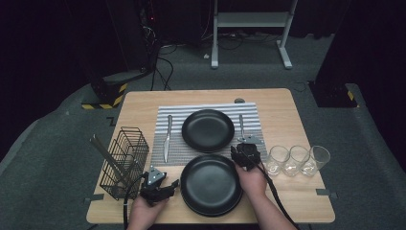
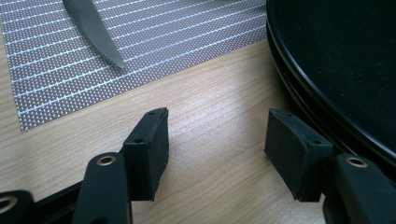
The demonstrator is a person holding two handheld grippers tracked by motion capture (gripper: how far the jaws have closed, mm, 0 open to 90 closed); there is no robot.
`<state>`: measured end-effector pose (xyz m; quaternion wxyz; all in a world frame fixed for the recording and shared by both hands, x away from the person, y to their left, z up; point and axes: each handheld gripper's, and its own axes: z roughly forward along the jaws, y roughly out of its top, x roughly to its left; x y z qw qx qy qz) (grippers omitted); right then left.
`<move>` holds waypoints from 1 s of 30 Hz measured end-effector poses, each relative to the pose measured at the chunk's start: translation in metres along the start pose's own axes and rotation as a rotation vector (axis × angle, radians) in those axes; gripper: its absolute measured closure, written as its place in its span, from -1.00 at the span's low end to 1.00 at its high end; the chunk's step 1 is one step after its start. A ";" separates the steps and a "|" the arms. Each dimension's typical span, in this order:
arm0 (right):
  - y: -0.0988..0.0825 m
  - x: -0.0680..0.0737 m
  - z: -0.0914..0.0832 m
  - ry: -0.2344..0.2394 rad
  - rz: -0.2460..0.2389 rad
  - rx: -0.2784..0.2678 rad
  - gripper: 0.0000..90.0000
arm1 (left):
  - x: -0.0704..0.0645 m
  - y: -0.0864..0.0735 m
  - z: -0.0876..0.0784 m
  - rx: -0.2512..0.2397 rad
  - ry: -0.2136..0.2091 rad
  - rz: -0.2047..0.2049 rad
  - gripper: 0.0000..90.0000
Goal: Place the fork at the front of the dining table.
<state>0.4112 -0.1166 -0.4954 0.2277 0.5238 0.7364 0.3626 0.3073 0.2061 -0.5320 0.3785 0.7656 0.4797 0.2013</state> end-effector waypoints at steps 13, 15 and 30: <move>-0.010 -0.003 -0.021 0.058 -0.027 -0.052 0.37 | -0.003 0.000 0.001 0.003 0.057 0.001 -0.11; -0.012 -0.003 -0.026 0.067 -0.040 -0.064 0.35 | -0.003 0.000 0.001 0.005 0.065 -0.003 -0.11; -0.033 -0.017 -0.048 0.153 -0.057 -0.119 0.23 | -0.003 0.000 0.001 0.011 0.127 -0.018 -0.10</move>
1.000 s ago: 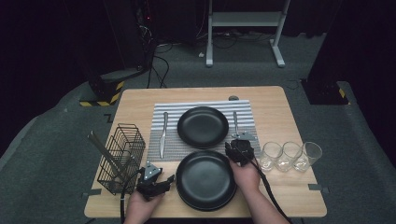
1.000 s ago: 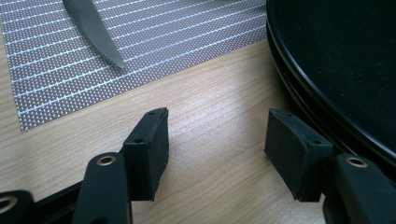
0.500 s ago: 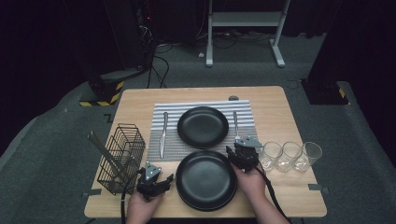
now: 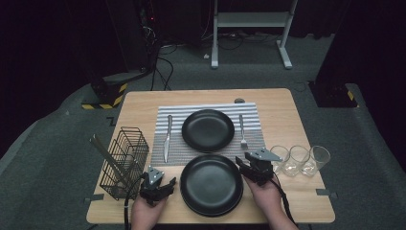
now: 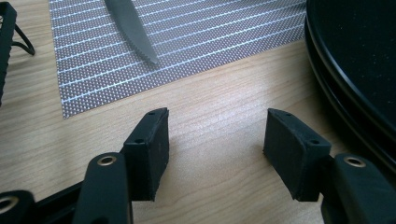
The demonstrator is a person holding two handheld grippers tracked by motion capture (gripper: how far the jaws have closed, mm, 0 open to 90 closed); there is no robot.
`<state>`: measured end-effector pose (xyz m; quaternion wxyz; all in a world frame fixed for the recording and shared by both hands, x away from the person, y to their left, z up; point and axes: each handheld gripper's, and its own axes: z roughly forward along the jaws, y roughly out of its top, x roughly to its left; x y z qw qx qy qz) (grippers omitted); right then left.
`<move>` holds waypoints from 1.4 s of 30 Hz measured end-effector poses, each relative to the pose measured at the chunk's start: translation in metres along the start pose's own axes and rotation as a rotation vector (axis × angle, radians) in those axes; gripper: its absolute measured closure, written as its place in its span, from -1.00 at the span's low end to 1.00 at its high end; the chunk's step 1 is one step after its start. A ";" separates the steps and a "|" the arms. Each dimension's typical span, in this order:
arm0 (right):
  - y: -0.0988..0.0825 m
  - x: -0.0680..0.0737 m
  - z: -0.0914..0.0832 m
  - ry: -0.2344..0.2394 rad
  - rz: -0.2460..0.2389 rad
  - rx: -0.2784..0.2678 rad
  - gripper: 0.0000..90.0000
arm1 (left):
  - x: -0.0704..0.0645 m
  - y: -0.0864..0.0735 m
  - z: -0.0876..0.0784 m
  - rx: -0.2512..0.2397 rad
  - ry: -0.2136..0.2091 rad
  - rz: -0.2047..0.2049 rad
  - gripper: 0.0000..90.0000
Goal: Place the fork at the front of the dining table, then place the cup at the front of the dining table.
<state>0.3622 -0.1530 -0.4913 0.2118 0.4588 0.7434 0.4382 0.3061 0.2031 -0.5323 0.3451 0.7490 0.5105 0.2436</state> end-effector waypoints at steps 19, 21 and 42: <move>-0.005 0.000 -0.017 0.005 -0.041 -0.068 0.21 | -0.001 -0.001 -0.001 0.000 0.016 -0.015 -0.10; -0.004 -0.002 -0.019 0.012 -0.032 -0.067 0.20 | -0.001 -0.001 -0.001 0.001 0.015 -0.016 -0.10; 0.005 -0.016 -0.046 0.068 0.001 -0.087 0.17 | -0.002 -0.002 -0.002 0.002 0.009 -0.003 -0.11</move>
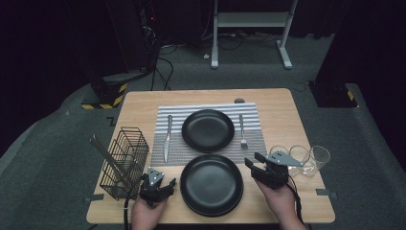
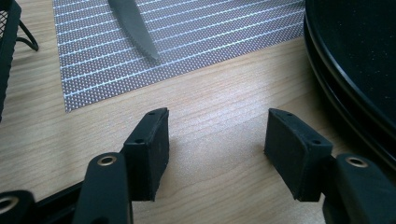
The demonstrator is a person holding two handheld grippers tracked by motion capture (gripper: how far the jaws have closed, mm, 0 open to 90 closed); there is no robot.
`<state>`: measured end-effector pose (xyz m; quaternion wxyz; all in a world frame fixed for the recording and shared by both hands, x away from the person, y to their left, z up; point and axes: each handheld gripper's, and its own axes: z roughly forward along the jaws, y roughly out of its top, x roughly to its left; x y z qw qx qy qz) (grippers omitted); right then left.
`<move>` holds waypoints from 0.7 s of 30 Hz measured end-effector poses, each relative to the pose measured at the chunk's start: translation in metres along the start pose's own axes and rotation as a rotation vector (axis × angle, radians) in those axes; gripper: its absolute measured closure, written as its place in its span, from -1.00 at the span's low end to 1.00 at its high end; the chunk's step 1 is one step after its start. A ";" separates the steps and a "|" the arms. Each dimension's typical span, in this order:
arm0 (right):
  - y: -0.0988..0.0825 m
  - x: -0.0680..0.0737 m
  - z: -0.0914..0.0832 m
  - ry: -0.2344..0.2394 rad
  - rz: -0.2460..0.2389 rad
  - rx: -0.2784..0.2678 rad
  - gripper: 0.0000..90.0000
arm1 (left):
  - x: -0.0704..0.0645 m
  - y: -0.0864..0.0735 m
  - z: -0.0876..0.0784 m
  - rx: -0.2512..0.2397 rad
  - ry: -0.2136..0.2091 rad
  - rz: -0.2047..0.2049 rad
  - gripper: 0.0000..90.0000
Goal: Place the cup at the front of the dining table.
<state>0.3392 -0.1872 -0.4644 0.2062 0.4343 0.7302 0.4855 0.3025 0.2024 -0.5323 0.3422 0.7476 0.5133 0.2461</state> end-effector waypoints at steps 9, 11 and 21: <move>0.008 -0.005 -0.015 -0.012 -0.011 -0.027 0.16 | 0.000 0.000 0.000 0.000 0.002 -0.005 -0.12; 0.008 -0.009 -0.017 -0.014 -0.003 -0.028 0.19 | 0.000 0.000 0.000 0.000 -0.001 -0.005 -0.13; 0.008 -0.024 -0.026 -0.058 0.016 -0.059 0.18 | 0.000 0.000 0.000 0.001 -0.005 -0.002 -0.14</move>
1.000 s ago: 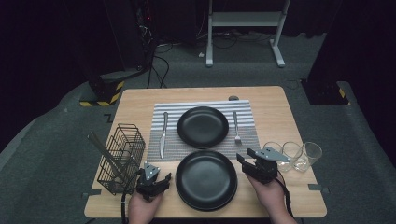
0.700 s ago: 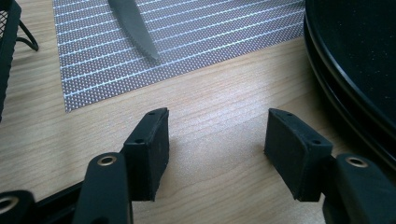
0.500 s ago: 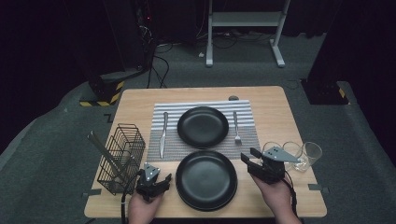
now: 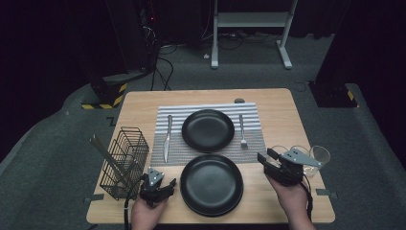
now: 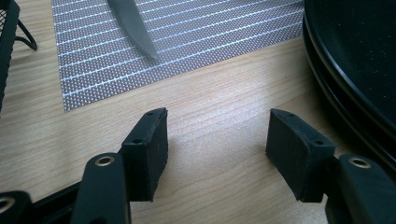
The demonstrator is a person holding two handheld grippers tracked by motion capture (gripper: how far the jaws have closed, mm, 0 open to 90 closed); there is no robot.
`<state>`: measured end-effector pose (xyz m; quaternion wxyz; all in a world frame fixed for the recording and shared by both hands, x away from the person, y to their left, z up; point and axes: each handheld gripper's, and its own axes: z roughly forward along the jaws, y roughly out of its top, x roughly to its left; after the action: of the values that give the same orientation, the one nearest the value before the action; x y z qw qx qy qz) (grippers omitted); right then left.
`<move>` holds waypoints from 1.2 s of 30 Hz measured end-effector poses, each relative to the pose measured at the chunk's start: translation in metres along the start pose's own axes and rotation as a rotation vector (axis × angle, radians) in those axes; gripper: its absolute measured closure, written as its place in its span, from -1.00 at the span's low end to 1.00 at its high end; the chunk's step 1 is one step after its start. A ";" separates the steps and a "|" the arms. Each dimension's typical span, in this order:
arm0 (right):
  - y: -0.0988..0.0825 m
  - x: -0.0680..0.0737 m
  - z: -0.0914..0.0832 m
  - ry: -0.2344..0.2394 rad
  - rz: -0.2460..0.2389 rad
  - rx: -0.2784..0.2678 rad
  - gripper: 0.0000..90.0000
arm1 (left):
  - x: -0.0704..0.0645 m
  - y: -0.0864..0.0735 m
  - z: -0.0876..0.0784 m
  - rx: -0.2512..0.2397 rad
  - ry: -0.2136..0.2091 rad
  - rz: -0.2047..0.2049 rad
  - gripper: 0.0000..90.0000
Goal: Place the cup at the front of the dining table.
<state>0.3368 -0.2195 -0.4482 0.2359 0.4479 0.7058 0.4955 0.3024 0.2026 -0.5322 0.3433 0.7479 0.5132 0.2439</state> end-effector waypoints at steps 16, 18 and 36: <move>-0.006 -0.024 -0.002 -0.057 0.022 -0.025 0.39 | 0.000 0.000 0.000 0.000 0.002 0.001 -0.14; -0.007 -0.026 -0.001 -0.060 0.022 -0.024 0.42 | 0.000 0.000 0.000 0.001 0.002 0.001 -0.14; -0.014 -0.026 0.008 -0.063 -0.001 0.017 0.61 | 0.000 0.000 0.000 0.000 0.002 0.001 -0.14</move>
<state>0.3495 -0.2397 -0.4671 0.2546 0.4647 0.7025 0.4751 0.3023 0.2022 -0.5323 0.3426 0.7479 0.5131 0.2449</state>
